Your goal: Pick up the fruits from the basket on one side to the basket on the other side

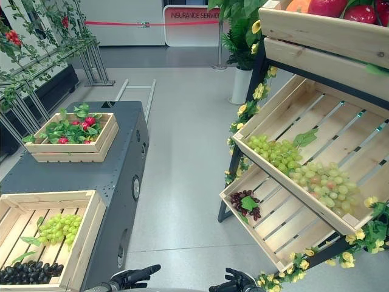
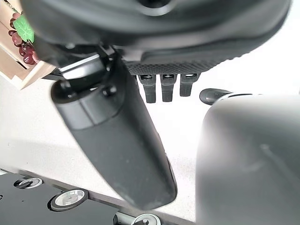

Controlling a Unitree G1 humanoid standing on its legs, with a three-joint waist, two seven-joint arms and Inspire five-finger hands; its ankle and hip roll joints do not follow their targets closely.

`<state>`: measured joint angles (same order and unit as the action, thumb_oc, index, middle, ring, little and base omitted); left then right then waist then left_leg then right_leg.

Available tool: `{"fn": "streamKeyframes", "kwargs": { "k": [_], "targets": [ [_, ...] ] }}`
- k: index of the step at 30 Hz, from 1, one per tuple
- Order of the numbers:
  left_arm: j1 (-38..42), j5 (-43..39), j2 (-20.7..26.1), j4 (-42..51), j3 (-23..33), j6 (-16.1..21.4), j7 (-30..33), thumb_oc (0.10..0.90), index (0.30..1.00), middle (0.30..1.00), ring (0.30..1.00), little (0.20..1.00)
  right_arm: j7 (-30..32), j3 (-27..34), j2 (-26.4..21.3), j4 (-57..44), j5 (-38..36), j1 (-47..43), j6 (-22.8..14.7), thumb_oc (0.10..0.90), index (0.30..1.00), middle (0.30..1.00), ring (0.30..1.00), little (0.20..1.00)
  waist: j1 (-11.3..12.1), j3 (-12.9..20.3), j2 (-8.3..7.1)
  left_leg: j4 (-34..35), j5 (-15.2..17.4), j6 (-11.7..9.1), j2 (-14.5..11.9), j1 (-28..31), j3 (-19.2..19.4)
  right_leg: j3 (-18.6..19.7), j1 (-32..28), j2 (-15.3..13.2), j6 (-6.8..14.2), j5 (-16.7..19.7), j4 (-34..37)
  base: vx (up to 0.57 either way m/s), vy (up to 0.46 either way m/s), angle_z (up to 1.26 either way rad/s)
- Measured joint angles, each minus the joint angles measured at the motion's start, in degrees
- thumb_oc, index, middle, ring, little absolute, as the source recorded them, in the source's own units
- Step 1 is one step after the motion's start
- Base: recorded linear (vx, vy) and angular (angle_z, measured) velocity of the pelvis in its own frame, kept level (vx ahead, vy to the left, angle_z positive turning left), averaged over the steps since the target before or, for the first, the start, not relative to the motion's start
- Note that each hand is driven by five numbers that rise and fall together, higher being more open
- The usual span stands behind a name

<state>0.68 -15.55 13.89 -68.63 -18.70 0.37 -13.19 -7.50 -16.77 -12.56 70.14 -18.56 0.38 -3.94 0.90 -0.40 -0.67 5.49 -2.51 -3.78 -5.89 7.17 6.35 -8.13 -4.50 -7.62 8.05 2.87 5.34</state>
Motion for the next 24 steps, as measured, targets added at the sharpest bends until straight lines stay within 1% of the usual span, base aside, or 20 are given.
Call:
{"fn": "streamKeyframes", "kwargs": {
  "k": [9,18,24],
  "targets": [
    [-0.01,0.07,0.01,0.00,-0.01,0.10,0.09,0.800,0.900,0.900,0.900,0.900,0.00,-0.11,0.00,-0.03,-0.08,0.01,0.00,0.800,0.900,0.900,0.900,0.900,0.01,0.00,-0.05,0.00,0.14,-0.21,0.00,0.03,0.01,0.01,-0.02,0.01,0.01,0.00,0.00,0.00,-0.004,0.00],
    [0.00,-0.01,0.00,0.01,-0.67,1.14,4.65,0.800,0.900,0.900,0.900,0.900,0.00,-0.30,0.00,-0.12,-0.30,0.00,0.00,0.800,0.900,0.900,0.900,0.900,0.04,-0.21,-0.35,-0.01,0.09,-0.16,-0.33,-0.01,0.00,0.05,-0.01,0.36,-0.02,-0.01,0.00,-0.02,-0.076,0.00],
    [0.00,-0.58,0.07,0.00,-0.06,1.17,6.93,0.800,0.900,0.900,0.900,0.900,-0.02,-0.34,-0.04,-0.14,-0.33,-0.02,0.02,0.800,0.900,0.900,0.900,0.900,0.01,-1.07,-0.62,-0.18,0.08,-0.35,-1.35,0.02,-0.09,-0.11,-0.18,1.35,-0.33,-0.21,0.00,0.02,-0.143,0.00]
  ]
}}
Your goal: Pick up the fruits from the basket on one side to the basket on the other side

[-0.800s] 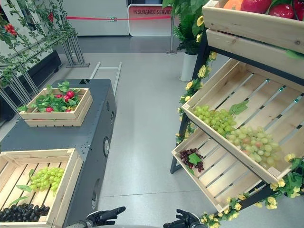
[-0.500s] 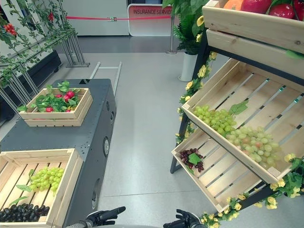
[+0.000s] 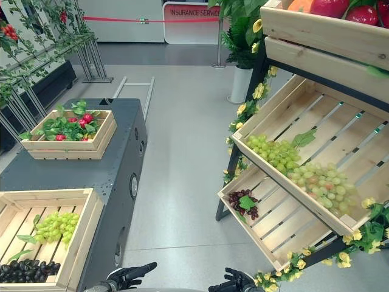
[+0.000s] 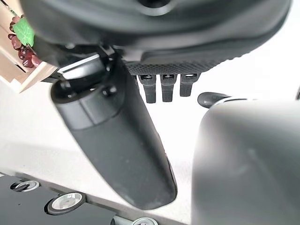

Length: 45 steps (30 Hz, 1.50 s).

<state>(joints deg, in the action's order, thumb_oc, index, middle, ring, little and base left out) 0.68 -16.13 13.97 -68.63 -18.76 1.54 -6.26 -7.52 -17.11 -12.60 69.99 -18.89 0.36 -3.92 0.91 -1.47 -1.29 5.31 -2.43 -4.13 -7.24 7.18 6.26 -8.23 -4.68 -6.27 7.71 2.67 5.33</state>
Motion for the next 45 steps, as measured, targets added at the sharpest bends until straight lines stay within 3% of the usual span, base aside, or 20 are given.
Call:
{"fn": "streamKeyframes", "kwargs": {
  "k": [5,8,12,15,18,21,23,24,27,29,31,35,38,39,42,43,44,45],
  "targets": [
    [0.10,-0.49,-0.15,0.00,0.71,0.21,3.22,0.800,0.900,0.900,0.900,0.900,-0.04,0.01,-0.30,-0.12,0.09,-0.19,0.19,0.800,0.900,0.900,0.900,0.900,0.17,-1.15,0.27,-2.19,0.16,-0.29,-1.03,-1.51,-1.30,-0.79,0.01,1.09,-0.32,-0.17,-0.01,-0.04,-0.186,0.11],
    [0.61,-0.45,-0.29,0.01,1.30,0.22,4.55,0.800,0.900,0.900,0.900,0.900,-0.33,0.01,-0.70,-0.39,0.24,-1.07,0.70,0.800,0.900,0.900,0.900,0.900,0.46,-2.84,1.03,-5.21,0.78,0.54,-1.62,-3.65,-2.03,-1.93,0.11,1.67,-1.18,-0.57,-0.10,-0.05,-0.140,0.19],
    [1.27,-0.26,-1.56,0.06,1.27,0.18,5.03,0.800,0.900,0.900,0.900,0.900,-0.66,0.00,-2.87,-0.51,0.28,-1.83,0.98,0.800,0.900,0.900,0.900,0.900,1.48,-5.11,4.12,-8.67,2.51,3.09,-2.38,-6.51,-3.55,-3.42,0.12,2.42,-2.08,-0.29,-0.06,-0.02,-0.014,0.19],
    [1.22,-0.17,-2.34,0.07,1.14,0.16,5.26,0.800,0.900,0.900,0.900,0.900,-0.66,0.02,-3.70,-0.37,0.08,-1.74,1.05,0.800,0.900,0.900,0.900,0.900,1.14,-5.50,5.42,-7.27,2.97,3.23,-2.81,-7.62,-3.41,-5.23,0.09,2.64,-2.28,-0.39,-0.49,0.03,0.099,0.34],
    [1.69,-0.44,-2.44,0.23,1.26,0.87,4.40,0.800,0.900,0.900,0.900,0.900,-0.66,0.06,-3.87,-0.30,-0.03,-1.69,0.76,0.800,0.900,0.900,0.900,0.900,0.26,-5.54,5.50,-5.05,3.19,3.50,-4.05,-8.29,1.57,-7.96,-0.07,1.80,-2.69,-0.73,-0.19,0.06,0.143,0.65],
    [2.20,-0.41,-2.77,0.08,1.32,1.94,3.15,0.800,0.900,0.900,0.900,0.900,-0.61,0.12,-3.62,0.07,-0.56,-1.47,-0.16,0.800,0.900,0.900,0.900,0.900,-0.85,-6.20,4.52,-5.67,2.90,3.10,-5.23,-9.37,11.01,-13.37,-2.22,0.16,-2.08,-1.61,-0.24,0.08,0.224,0.97],
    [2.30,-0.51,-3.17,0.14,1.84,2.89,2.35,0.800,0.900,0.900,0.900,0.900,-0.32,0.21,-3.60,0.11,-1.93,-0.87,-0.88,0.800,0.900,0.900,0.900,0.900,-1.35,-6.34,3.27,-4.51,1.48,1.09,-4.94,-8.50,16.48,-17.61,-4.13,-1.82,-0.37,-2.73,-0.24,0.17,0.329,1.05],
    [2.32,-0.57,-3.32,0.14,1.96,2.89,2.29,0.800,0.900,0.900,0.900,0.900,-0.26,0.25,-3.64,0.12,-1.92,-0.87,-1.21,0.800,0.900,0.900,0.900,0.900,-1.40,-6.31,3.19,-3.81,0.44,0.52,-4.50,-8.03,16.65,-17.45,-4.11,-2.10,0.13,-3.03,-0.43,0.24,0.384,0.65],
    [2.24,-2.06,-3.50,-0.39,4.87,2.72,2.51,0.800,0.900,0.900,0.900,0.900,-0.21,0.69,-2.77,0.82,-1.76,-1.14,-2.39,0.800,0.900,0.900,0.900,0.900,0.26,-5.95,2.66,-1.93,-4.64,1.29,-1.82,-5.98,16.03,-16.66,-5.36,-4.06,1.93,-3.89,-1.46,0.24,0.352,0.11],
    [1.94,-1.49,-1.77,-0.35,5.72,2.80,2.64,0.800,0.900,0.900,0.900,0.900,-0.13,0.64,-0.62,0.80,-1.75,-0.85,-2.63,0.800,0.900,0.900,0.900,0.900,0.51,-4.85,-0.16,-0.56,-4.75,2.21,1.15,-4.64,15.79,-16.83,-6.84,-6.50,2.72,-4.44,-1.59,0.26,0.366,0.13],
    [2.31,-1.47,-0.64,0.54,5.65,2.81,2.38,0.800,0.900,0.900,0.900,0.900,-0.13,0.70,0.36,-0.35,-1.79,-0.66,-2.80,0.800,0.900,0.900,0.900,0.900,0.50,-4.80,-1.32,-0.28,-4.62,2.59,2.49,-4.30,14.32,-17.95,-6.78,-7.98,3.19,-4.06,-4.05,0.19,0.310,0.39],
    [2.57,-4.70,0.12,4.92,4.19,2.38,-1.04,0.800,0.900,0.900,0.900,0.900,0.06,0.81,-0.58,-4.61,-1.83,-0.62,-2.86,0.800,0.900,0.900,0.900,0.900,0.78,-5.06,-0.71,-0.27,-2.85,4.75,3.91,-3.71,12.37,-17.01,-2.64,-11.84,2.61,-3.67,-17.39,0.16,0.368,0.48],
    [3.79,-7.03,0.81,8.45,1.36,1.05,-2.66,0.800,0.900,0.900,0.900,0.900,0.24,0.64,-1.39,-10.30,-1.82,-0.39,-3.27,0.800,0.900,0.900,0.900,0.900,0.66,-6.30,-0.36,-0.24,-2.06,7.13,5.59,-3.59,9.32,-13.62,1.58,-15.28,0.69,-1.87,-28.45,0.08,0.171,0.54],
    [4.41,-7.32,1.14,10.06,0.78,0.53,-3.00,0.800,0.900,0.900,0.900,0.900,0.23,0.45,-1.28,-11.72,-1.79,-0.69,-3.41,0.800,0.900,0.900,0.900,0.900,1.06,-7.04,0.47,-0.23,-1.46,8.08,5.77,-3.75,8.04,-11.80,4.00,-14.57,1.51,-3.35,-31.38,0.10,0.052,0.47],
    [4.75,-8.03,2.02,13.98,-1.40,-0.98,-3.15,0.800,0.900,0.900,0.900,0.900,0.23,-0.26,-1.47,-15.18,-1.87,-1.99,-3.87,0.800,0.900,0.900,0.900,0.900,1.11,-8.35,2.19,-0.22,-1.24,8.70,5.29,-4.18,2.22,-9.22,6.99,-7.55,-0.94,-5.81,-28.80,0.07,-0.004,0.54],
    [4.69,-9.03,1.51,14.55,-1.57,-1.01,-3.13,0.800,0.900,0.900,0.900,0.900,0.23,-0.60,-1.56,-16.38,-1.89,-2.07,-4.81,0.800,0.900,0.900,0.900,0.900,0.33,-8.79,2.95,-0.23,-1.46,8.75,5.33,-4.71,-0.99,-8.19,7.15,-4.05,-0.93,-5.76,-21.58,0.07,-0.062,0.95],
    [4.65,-9.42,1.14,14.63,-1.53,-0.98,-2.96,0.800,0.900,0.900,0.900,0.900,0.23,-1.22,-1.57,-16.39,-1.89,-2.23,-5.48,0.800,0.900,0.900,0.900,0.900,0.17,-8.78,2.90,-0.22,-1.48,8.74,5.73,-5.16,-2.70,-7.98,8.15,-3.38,-1.02,-5.44,-17.39,0.14,-0.092,1.07],
    [4.58,-9.50,0.71,14.72,-1.17,-0.95,-2.76,0.800,0.900,0.900,0.900,0.900,0.17,-1.71,-1.57,-16.38,-1.89,-2.22,-5.87,0.800,0.900,0.900,0.900,0.900,0.19,-8.80,2.92,-0.22,-1.39,8.58,5.82,-5.65,-4.40,-7.04,8.83,-2.73,0.18,-4.58,-11.77,0.10,-0.083,0.81]
  ]
}}
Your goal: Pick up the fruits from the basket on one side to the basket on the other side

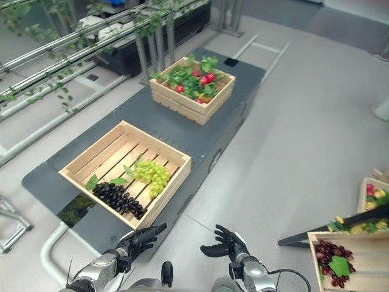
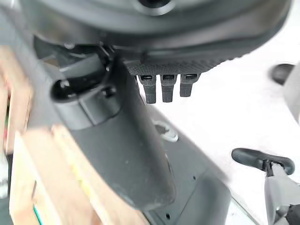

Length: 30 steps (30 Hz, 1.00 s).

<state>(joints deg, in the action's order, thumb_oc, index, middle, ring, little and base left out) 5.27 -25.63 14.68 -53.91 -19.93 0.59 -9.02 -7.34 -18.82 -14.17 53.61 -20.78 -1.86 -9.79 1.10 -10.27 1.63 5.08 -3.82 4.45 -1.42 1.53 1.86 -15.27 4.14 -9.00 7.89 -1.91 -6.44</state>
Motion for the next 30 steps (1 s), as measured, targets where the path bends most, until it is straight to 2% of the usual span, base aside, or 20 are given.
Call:
{"fn": "streamKeyframes", "kwargs": {
  "k": [2,3,4,5,7,8,11,12,13,14,15,16,19,21,23,25,26,27,29,30],
  "targets": [
    [-0.03,-0.02,0.00,-0.04,0.16,0.05,0.36,0.800,0.900,0.900,0.900,0.900,-0.19,-0.13,0.21,0.10,-0.02,0.20,-0.22,0.800,0.900,0.900,0.900,0.900,0.01,0.09,-0.58,-0.01,-0.04,-0.98,0.32,-0.57,-2.57,2.73,0.36,0.19,1.15,2.21,7.56,0.19,-0.128,0.89],
    [-0.31,-0.03,0.13,-0.09,0.22,0.43,0.25,0.800,0.900,0.900,0.900,0.900,-0.19,-0.11,0.41,0.43,-0.20,0.48,-0.43,0.800,0.900,0.900,0.900,0.900,0.14,0.29,-1.83,-0.02,0.20,-1.78,1.06,-0.71,-5.16,5.65,-0.08,0.02,1.47,3.61,12.02,0.21,-0.128,1.02],
    [-0.41,-0.05,0.74,-0.09,0.48,0.68,0.00,0.800,0.900,0.900,0.900,0.900,-0.19,-0.12,0.66,0.62,-0.54,0.73,-0.51,0.800,0.900,0.900,0.900,0.900,-0.20,0.30,-2.97,-0.12,0.24,-2.40,1.75,-0.70,-5.89,7.36,-0.28,-0.55,1.40,3.57,11.97,0.15,-0.080,1.38],
    [-0.57,-0.11,1.00,-0.45,0.79,1.32,-0.19,0.800,0.900,0.900,0.900,0.900,-0.19,0.03,0.90,0.97,-0.58,1.69,-0.83,0.800,0.900,0.900,0.900,0.900,-0.25,0.44,-4.87,-0.85,0.55,-4.04,2.51,-0.69,-5.80,8.21,-1.37,-1.25,1.03,7.59,10.68,0.15,-0.091,1.17],
    [-2.38,-2.05,0.84,1.17,0.71,2.03,-0.67,0.800,0.900,0.900,0.900,0.900,-0.18,0.19,-0.02,1.22,-0.64,2.17,-0.94,0.800,0.900,0.900,0.900,0.900,0.66,0.82,-4.43,-3.97,2.61,-4.74,0.87,-1.85,-2.01,8.19,-1.99,0.53,-0.08,6.64,9.51,0.25,-0.210,0.78],
    [-3.50,-2.37,0.69,1.91,1.15,2.49,-1.11,0.800,0.900,0.900,0.900,0.900,-0.14,0.63,-0.34,0.85,-0.67,1.97,-1.37,0.800,0.900,0.900,0.900,0.900,0.54,0.77,-4.26,-4.98,3.21,-5.22,0.01,-2.60,-1.91,8.36,-2.20,1.13,-0.18,5.47,8.26,0.21,-0.204,0.46],
    [-4.28,-2.38,0.02,2.45,1.34,3.42,-2.12,0.800,0.900,0.900,0.900,0.900,-0.01,1.86,-1.17,-0.18,-2.23,2.46,-2.59,0.800,0.900,0.900,0.900,0.900,-0.29,0.35,-3.70,-4.30,3.47,-5.69,-1.73,-1.68,-6.73,9.20,-2.10,2.43,-1.45,2.26,2.38,0.21,-0.305,0.63],
    [-4.09,-2.38,-0.36,2.45,1.34,3.55,-2.17,0.800,0.900,0.900,0.900,0.900,0.02,2.39,-1.37,-0.18,-2.26,2.29,-2.71,0.800,0.900,0.900,0.900,0.900,-0.68,-0.15,-2.82,-3.64,3.31,-5.85,-2.55,-0.89,-8.14,9.77,-0.86,3.06,-1.98,1.47,-1.65,0.13,-0.290,0.48],
    [-4.34,-2.35,-0.52,3.11,1.18,3.59,-2.48,0.800,0.900,0.900,0.900,0.900,0.10,2.49,-1.71,-0.56,-2.34,2.36,-3.01,0.800,0.900,0.900,0.900,0.900,-0.96,-0.60,-1.30,-3.33,3.03,-5.87,-3.76,0.12,-10.77,12.73,1.40,4.51,-1.93,-0.09,-4.76,0.15,-0.372,0.66],
    [-4.72,-2.35,0.52,4.20,1.48,4.01,-2.78,0.800,0.900,0.900,0.900,0.900,0.09,2.22,-1.43,-1.21,-2.35,2.83,-3.27,0.800,0.900,0.900,0.900,0.900,-1.40,-0.31,-1.85,-3.63,3.04,-5.98,-3.46,-1.06,-12.48,15.36,0.54,4.88,-1.38,0.28,0.82,0.14,-0.345,0.79],
    [-4.49,-2.31,1.16,4.64,1.90,4.19,-2.86,0.800,0.900,0.900,0.900,0.900,0.09,2.19,-0.90,-1.14,-2.41,2.67,-3.33,0.800,0.900,0.900,0.900,0.900,-1.74,-0.38,-2.84,-4.10,3.21,-6.58,-2.90,-2.09,-13.95,16.63,0.70,4.80,-1.15,0.44,1.73,0.17,-0.429,1.26],
    [-3.44,-2.32,2.46,4.82,2.18,4.38,-2.76,0.800,0.900,0.900,0.900,0.900,0.10,2.14,0.12,-1.08,-2.49,3.00,-3.33,0.800,0.900,0.900,0.900,0.900,-2.63,-0.32,-5.04,-4.29,3.27,-6.71,-2.40,-3.20,-14.99,18.43,-0.12,4.76,-0.20,1.40,3.26,0.19,-0.408,1.55],
    [-3.38,-2.17,2.07,7.43,2.26,4.54,-2.51,0.800,0.900,0.900,0.900,0.900,0.11,2.17,-0.72,-1.01,-4.53,3.03,-3.29,0.800,0.900,0.900,0.900,0.900,-1.82,-1.30,-2.74,-3.03,4.50,-4.87,-6.19,-3.11,-12.04,15.57,-2.26,7.22,-3.24,0.14,4.52,0.19,-0.374,1.06],
    [-5.15,-0.93,1.65,8.93,1.81,4.56,-2.97,0.800,0.900,0.900,0.900,0.900,0.17,2.05,-2.27,-2.48,-4.72,2.81,-2.93,0.800,0.900,0.900,0.900,0.900,-1.70,-1.13,-1.16,-6.82,4.59,-4.58,-5.69,-2.67,-9.31,13.89,-4.16,7.57,-3.28,0.34,5.47,0.13,-0.286,0.50],
    [-5.34,3.09,2.01,10.50,-0.28,4.68,-3.77,0.800,0.900,0.900,0.900,0.900,0.49,2.04,-3.78,-5.05,-5.28,3.42,-2.87,0.800,0.900,0.900,0.900,0.900,-2.38,-0.82,-0.11,-5.59,2.45,-7.56,-6.64,-1.92,-7.04,11.13,-6.15,7.88,-3.96,0.23,6.53,0.07,-0.203,0.65],
    [-4.77,4.65,3.45,13.29,-2.45,4.67,-5.59,0.800,0.900,0.900,0.900,0.900,0.97,2.07,-4.16,-6.91,-6.82,3.79,-2.81,0.800,0.900,0.900,0.900,0.900,-2.40,-0.87,-0.57,-5.61,0.79,-9.72,-6.39,-2.76,-5.62,8.34,-7.93,8.05,-3.97,0.38,8.91,-0.01,-0.087,0.68],
    [-4.47,5.34,4.24,14.76,-3.48,4.67,-6.50,0.800,0.900,0.900,0.900,0.900,1.18,2.09,-4.32,-7.65,-6.86,4.25,-2.82,0.800,0.900,0.900,0.900,0.900,-2.76,-0.80,-0.69,-5.41,0.46,-9.68,-6.35,-3.31,-4.65,6.56,-8.41,7.70,-4.17,0.57,9.63,-0.09,0.031,1.25],
    [-3.22,6.95,6.03,18.12,-5.76,4.67,-8.68,0.800,0.900,0.900,0.900,0.900,1.71,2.28,-4.49,-8.48,-6.93,4.82,-2.82,0.800,0.900,0.900,0.900,0.900,-3.36,-0.72,-0.96,-4.03,-1.34,-8.56,-5.96,-4.34,-1.77,3.45,-8.62,7.38,-4.28,0.52,10.32,-0.11,0.082,1.09],
    [-1.25,8.24,8.78,23.14,-9.39,4.56,-11.09,0.800,0.900,0.900,0.900,0.900,1.94,2.52,-5.20,-8.85,-6.93,5.25,-2.86,0.800,0.900,0.900,0.900,0.900,-3.19,-0.73,-0.37,-1.13,-3.75,-5.47,-5.34,-4.96,3.22,1.24,-7.85,6.97,-4.37,0.42,10.30,-0.08,0.138,0.93],
    [-0.36,8.64,10.26,25.17,-11.22,4.37,-11.69,0.800,0.900,0.900,0.900,0.900,2.10,2.58,-5.53,-9.01,-6.94,5.21,-2.94,0.800,0.900,0.900,0.900,0.900,-3.35,-0.78,0.09,-0.71,-3.92,-4.97,-5.42,-5.45,3.96,0.29,-7.55,6.88,-4.35,0.38,10.33,0.00,0.155,0.62]
  ]
}}
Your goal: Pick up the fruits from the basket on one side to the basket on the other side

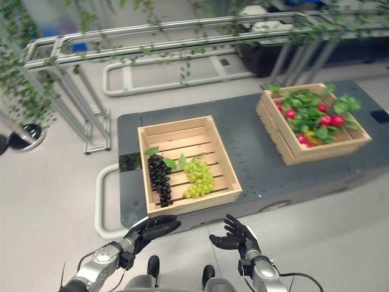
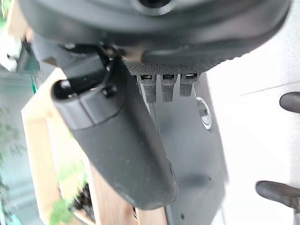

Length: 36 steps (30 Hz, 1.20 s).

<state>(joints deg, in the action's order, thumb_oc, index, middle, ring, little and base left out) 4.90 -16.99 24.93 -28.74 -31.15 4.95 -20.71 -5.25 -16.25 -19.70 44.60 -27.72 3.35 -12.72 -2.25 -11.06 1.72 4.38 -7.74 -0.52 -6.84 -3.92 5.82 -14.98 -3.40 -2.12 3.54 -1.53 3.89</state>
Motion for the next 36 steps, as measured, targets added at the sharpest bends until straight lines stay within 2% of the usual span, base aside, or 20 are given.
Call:
{"fn": "streamKeyframes", "kwargs": {
  "k": [2,5,10,14,16,20,24,27,32,36],
  "targets": [
    [1.09,2.35,3.21,5.39,-2.58,-1.32,-3.15,0.800,0.900,0.900,0.900,0.900,0.25,0.03,-0.58,0.35,0.01,-0.99,-0.04,0.800,0.900,0.900,0.900,0.900,-0.11,0.35,1.74,0.39,0.28,-0.56,0.61,-0.40,0.39,0.26,0.74,-0.69,0.58,-0.19,-0.20,0.09,0.145,0.13],
    [1.17,2.77,4.74,7.03,-2.70,-3.04,-5.05,0.800,0.900,0.900,0.900,0.900,0.25,0.02,-0.75,-0.24,0.03,-0.06,-0.03,0.800,0.900,0.900,0.900,0.900,-1.66,0.88,2.59,0.75,0.18,-1.10,2.10,1.11,0.45,0.39,-0.80,-1.81,2.01,-0.35,0.17,0.13,0.100,0.00],
    [1.58,2.80,10.34,12.23,-1.62,-3.62,-9.09,0.800,0.900,0.900,0.900,0.900,0.24,0.07,-0.49,-1.57,0.17,3.82,0.33,0.800,0.900,0.900,0.900,0.900,-2.12,1.03,2.01,0.74,0.86,-0.68,3.38,2.21,0.47,0.88,-2.31,-3.00,2.92,-0.23,1.19,0.09,0.051,0.02],
    [1.76,2.77,16.57,21.63,-1.46,-3.63,-13.09,0.800,0.900,0.900,0.900,0.900,0.24,0.04,-0.41,-1.54,0.17,4.34,0.51,0.800,0.900,0.900,0.900,0.900,-1.74,1.82,0.70,0.81,0.89,-0.66,3.29,2.63,0.72,1.67,-2.54,-3.21,2.97,-0.20,1.19,0.05,0.060,-0.03],
    [2.03,2.54,18.44,26.05,-1.43,-3.64,-14.28,0.800,0.900,0.900,0.900,0.900,0.24,0.03,-0.29,-1.43,0.17,4.27,0.51,0.800,0.900,0.900,0.900,0.900,-1.64,2.26,-0.01,1.14,0.96,-0.62,3.30,3.00,0.77,1.78,-2.90,-3.24,3.03,-0.19,1.19,0.06,0.079,-0.02],
    [2.17,-1.99,18.85,30.73,0.12,-3.15,-14.08,0.800,0.900,0.900,0.900,0.900,0.24,-0.08,-0.01,-1.40,0.20,4.39,0.52,0.800,0.900,0.900,0.900,0.900,-1.56,2.85,-0.78,1.14,1.10,-0.64,3.36,3.29,0.83,1.89,-3.15,-3.36,3.15,-0.10,1.19,0.04,0.043,-0.01],
    [2.04,-3.61,18.84,32.20,3.55,-2.55,-10.15,0.800,0.900,0.900,0.900,0.900,0.24,-0.08,0.21,-1.63,0.24,5.59,0.79,0.800,0.900,0.900,0.900,0.900,-1.41,3.66,-1.13,1.14,1.04,-0.52,3.39,3.25,0.81,1.88,-3.16,-3.39,3.16,-0.08,1.18,0.06,0.010,0.00],
    [1.06,-2.91,18.29,32.21,9.70,-0.15,-5.26,0.800,0.900,0.900,0.900,0.900,0.24,-0.06,0.52,-1.65,0.25,6.30,1.19,0.800,0.900,0.900,0.900,0.900,-1.35,3.69,-1.17,1.13,1.04,-0.52,3.39,3.25,0.80,1.87,-3.17,-3.37,3.16,-0.08,1.17,0.07,-0.019,0.00],
    [-0.11,5.73,18.38,31.98,15.47,3.82,3.71,0.800,0.900,0.900,0.900,0.900,0.23,-0.18,1.18,-3.01,0.29,7.87,1.63,0.800,0.900,0.900,0.900,0.900,-1.23,3.70,-1.16,1.13,1.03,-0.52,3.41,3.23,0.77,2.07,-3.14,-3.37,3.17,-0.09,1.17,0.05,-0.014,0.00],
    [-0.14,14.18,18.56,30.83,15.99,6.12,11.96,0.800,0.900,0.900,0.900,0.900,0.20,-0.42,1.17,-3.19,0.32,8.73,1.64,0.800,0.900,0.900,0.900,0.900,-1.26,3.72,-1.13,1.13,1.03,-0.52,3.40,3.18,0.78,2.17,-3.05,-3.36,3.17,-0.09,1.17,0.02,-0.007,0.00]
  ]
}}
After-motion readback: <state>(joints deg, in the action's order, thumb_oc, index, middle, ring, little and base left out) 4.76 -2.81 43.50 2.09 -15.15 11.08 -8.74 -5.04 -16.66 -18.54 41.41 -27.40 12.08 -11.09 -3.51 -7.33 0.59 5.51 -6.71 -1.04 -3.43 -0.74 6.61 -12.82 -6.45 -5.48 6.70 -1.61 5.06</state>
